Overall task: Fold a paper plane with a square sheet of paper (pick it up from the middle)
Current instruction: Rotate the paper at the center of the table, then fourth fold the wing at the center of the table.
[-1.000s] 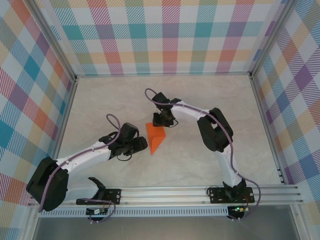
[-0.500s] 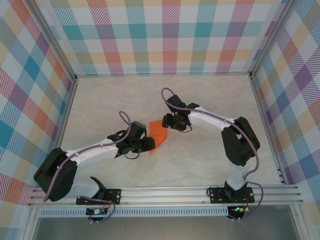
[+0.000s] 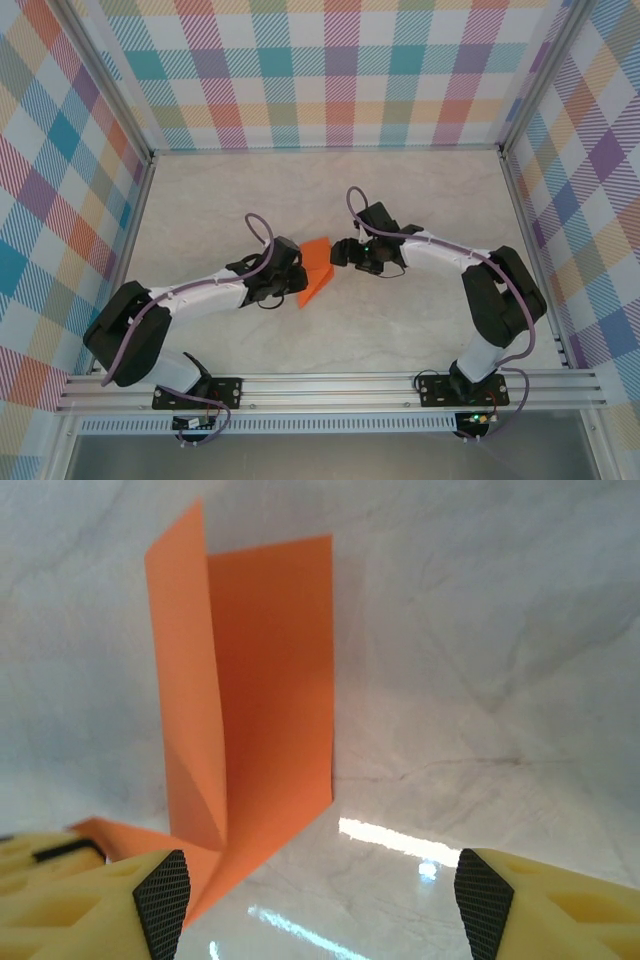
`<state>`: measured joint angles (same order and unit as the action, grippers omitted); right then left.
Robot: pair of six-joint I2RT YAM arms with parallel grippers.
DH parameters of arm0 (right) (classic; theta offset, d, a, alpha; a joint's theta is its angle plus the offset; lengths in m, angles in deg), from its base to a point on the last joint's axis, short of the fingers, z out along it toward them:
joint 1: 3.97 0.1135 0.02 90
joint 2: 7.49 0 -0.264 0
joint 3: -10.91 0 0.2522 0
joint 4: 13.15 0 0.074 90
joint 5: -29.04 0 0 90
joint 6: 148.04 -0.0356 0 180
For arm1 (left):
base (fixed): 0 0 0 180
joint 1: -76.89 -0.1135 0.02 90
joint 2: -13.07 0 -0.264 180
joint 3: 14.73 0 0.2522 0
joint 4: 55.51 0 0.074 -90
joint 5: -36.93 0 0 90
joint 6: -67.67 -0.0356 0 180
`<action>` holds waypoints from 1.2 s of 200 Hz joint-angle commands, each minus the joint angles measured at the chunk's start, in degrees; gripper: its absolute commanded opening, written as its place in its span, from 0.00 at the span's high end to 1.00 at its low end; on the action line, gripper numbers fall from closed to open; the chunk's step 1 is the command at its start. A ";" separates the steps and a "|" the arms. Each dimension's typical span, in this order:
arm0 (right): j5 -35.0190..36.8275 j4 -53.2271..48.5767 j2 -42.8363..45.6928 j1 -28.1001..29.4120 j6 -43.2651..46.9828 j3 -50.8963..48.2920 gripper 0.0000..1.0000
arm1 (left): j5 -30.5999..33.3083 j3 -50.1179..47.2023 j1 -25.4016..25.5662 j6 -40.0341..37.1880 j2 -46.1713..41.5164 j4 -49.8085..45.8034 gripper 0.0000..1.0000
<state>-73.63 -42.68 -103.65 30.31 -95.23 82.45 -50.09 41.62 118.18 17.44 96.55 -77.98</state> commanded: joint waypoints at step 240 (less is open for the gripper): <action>-17.78 16.46 -15.47 2.37 -4.75 3.11 0.75 | 2.99 2.45 0.31 -0.16 5.28 0.54 0.85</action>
<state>-92.53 -29.04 -118.07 32.43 -97.33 83.78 -47.82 42.36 118.18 17.41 101.29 -77.70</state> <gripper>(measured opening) 0.314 0.138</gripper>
